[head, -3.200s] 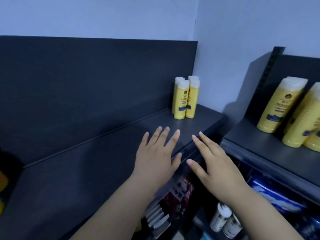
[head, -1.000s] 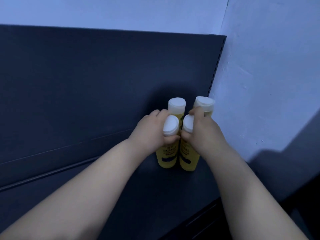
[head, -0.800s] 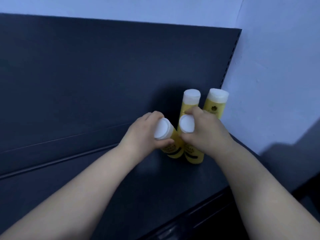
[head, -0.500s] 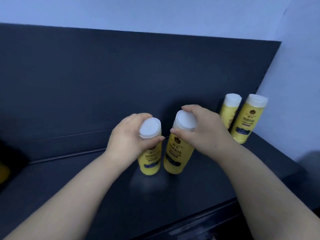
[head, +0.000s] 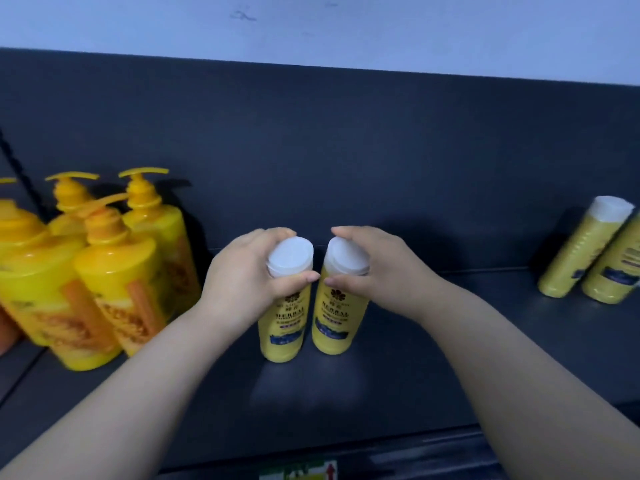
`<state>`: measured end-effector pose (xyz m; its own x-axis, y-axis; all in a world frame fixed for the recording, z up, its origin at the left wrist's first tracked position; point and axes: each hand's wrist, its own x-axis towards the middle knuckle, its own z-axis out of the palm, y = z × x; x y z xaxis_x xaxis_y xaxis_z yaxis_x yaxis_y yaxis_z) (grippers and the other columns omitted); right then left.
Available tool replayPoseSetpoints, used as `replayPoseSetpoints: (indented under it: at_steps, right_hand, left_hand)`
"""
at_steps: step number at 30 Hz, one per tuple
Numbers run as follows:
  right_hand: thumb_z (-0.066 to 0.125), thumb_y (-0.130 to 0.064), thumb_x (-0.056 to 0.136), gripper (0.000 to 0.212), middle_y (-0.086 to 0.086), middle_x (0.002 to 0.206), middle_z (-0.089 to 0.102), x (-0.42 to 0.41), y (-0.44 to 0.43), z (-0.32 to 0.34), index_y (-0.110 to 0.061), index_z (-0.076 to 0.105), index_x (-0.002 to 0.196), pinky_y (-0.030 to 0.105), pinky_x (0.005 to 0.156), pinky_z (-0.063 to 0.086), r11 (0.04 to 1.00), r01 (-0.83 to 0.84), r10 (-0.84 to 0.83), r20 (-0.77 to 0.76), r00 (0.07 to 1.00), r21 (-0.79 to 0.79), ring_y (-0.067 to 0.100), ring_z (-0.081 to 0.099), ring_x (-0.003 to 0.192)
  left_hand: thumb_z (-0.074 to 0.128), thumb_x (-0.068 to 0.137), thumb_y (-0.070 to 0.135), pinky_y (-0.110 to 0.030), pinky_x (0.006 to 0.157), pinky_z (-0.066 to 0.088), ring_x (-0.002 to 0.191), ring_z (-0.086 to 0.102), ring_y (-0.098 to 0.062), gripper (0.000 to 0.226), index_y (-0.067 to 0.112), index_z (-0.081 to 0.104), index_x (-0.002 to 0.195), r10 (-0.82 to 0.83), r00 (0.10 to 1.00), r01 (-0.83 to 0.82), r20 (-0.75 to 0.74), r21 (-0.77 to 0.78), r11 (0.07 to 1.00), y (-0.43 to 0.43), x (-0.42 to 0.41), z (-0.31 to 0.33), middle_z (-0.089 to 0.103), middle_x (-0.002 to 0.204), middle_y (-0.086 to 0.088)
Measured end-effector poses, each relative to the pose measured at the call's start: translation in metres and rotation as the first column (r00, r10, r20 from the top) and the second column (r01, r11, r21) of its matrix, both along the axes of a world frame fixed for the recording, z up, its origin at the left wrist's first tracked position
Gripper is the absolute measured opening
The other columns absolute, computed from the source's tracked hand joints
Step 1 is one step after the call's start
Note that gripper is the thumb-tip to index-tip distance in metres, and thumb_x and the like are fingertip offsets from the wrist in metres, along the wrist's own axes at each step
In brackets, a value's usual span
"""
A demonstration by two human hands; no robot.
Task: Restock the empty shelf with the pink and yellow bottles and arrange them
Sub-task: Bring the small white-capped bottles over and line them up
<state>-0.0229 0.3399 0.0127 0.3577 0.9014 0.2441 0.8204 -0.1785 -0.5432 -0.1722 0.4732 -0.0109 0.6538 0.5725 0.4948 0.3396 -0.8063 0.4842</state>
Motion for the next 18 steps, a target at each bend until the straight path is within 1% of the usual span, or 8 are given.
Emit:
replayPoseSetpoints:
  at_steps: [2,4,5,7,9,12,14,18]
  right_hand:
    - [0.072,-0.041,0.078,0.074,-0.008,0.139,0.042,-0.005,0.009,0.001,-0.027,0.037,0.141,0.023,0.105,0.032,0.999,-0.032,0.032,-0.011,0.999,-0.03,0.007,0.037,0.128]
    - [0.068,-0.041,0.081,0.072,-0.007,0.14,0.041,-0.006,0.018,0.005,-0.028,0.034,0.143,0.026,0.105,0.033,0.996,-0.031,0.034,0.038,0.999,-0.087,0.009,0.037,0.128]
    - [0.065,-0.042,0.083,0.07,-0.006,0.14,0.041,-0.006,0.022,0.008,-0.029,0.032,0.143,0.029,0.103,0.037,0.992,-0.004,0.019,0.113,0.993,-0.13,0.012,0.039,0.127]
    - [0.059,-0.042,0.083,0.066,-0.005,0.136,0.043,-0.008,0.031,0.014,-0.033,0.027,0.141,0.036,0.091,0.045,0.969,0.087,-0.013,0.306,0.952,-0.231,0.018,0.045,0.119]
    - [0.06,-0.041,0.079,0.066,-0.002,0.127,0.043,-0.011,0.038,0.015,-0.036,0.025,0.135,0.036,0.079,0.047,0.94,0.16,-0.028,0.401,0.916,-0.301,0.023,0.049,0.107]
    - [0.068,-0.038,0.076,0.065,0.0,0.112,0.041,-0.013,0.047,0.011,-0.037,0.027,0.125,0.036,0.071,0.052,0.936,0.166,-0.065,0.313,0.947,-0.309,0.023,0.054,0.087]
    - [0.07,-0.037,0.077,0.066,0.0,0.112,0.039,-0.011,0.049,0.009,-0.038,0.026,0.126,0.036,0.071,0.052,0.943,0.158,-0.078,0.265,0.961,-0.294,0.022,0.055,0.086]
    - [0.069,-0.035,0.08,0.069,0.0,0.116,0.037,-0.002,0.054,0.005,-0.036,0.025,0.132,0.036,0.076,0.051,0.958,0.154,-0.088,0.263,0.961,-0.243,0.024,0.055,0.09]
  left_hand:
    - [0.051,0.054,0.077,-0.033,0.083,0.047,0.101,0.057,-0.013,0.078,0.029,0.06,0.116,0.015,1.0,-0.015,-0.01,-0.012,1.0,0.007,-0.008,0.0,0.063,0.106,0.01]
    - [0.056,0.056,0.077,-0.03,0.081,0.047,0.1,0.057,-0.014,0.08,0.027,0.057,0.119,0.026,0.998,-0.025,-0.064,0.002,1.0,0.014,-0.012,0.003,0.062,0.107,0.008]
    - [0.062,0.059,0.075,-0.029,0.079,0.046,0.1,0.056,-0.015,0.079,0.026,0.055,0.121,0.036,0.994,-0.035,-0.102,0.013,0.999,0.017,-0.013,0.005,0.06,0.108,0.007]
    - [0.068,0.064,0.065,-0.028,0.079,0.044,0.101,0.055,-0.016,0.077,0.025,0.049,0.127,0.059,0.981,-0.055,-0.184,0.028,0.998,0.02,-0.013,0.009,0.055,0.111,0.005]
    - [0.072,0.066,0.058,-0.031,0.084,0.046,0.103,0.054,-0.018,0.078,0.027,0.041,0.13,0.049,0.959,-0.046,-0.279,0.018,0.999,0.02,-0.011,0.013,0.049,0.115,0.005]
    - [0.078,0.066,0.05,-0.037,0.084,0.048,0.102,0.055,-0.022,0.08,0.03,0.033,0.129,0.018,0.925,-0.032,-0.379,-0.032,0.999,0.02,-0.003,0.015,0.046,0.116,0.003]
    - [0.077,0.067,0.05,-0.036,0.084,0.048,0.101,0.055,-0.023,0.08,0.028,0.031,0.13,0.043,0.917,-0.061,-0.397,-0.033,0.998,0.023,0.002,0.015,0.045,0.116,0.002]
    - [0.071,0.073,0.051,-0.035,0.083,0.049,0.103,0.055,-0.026,0.079,0.022,0.03,0.134,0.177,0.907,-0.199,-0.382,-0.018,0.98,0.038,0.011,0.015,0.042,0.122,-0.004]
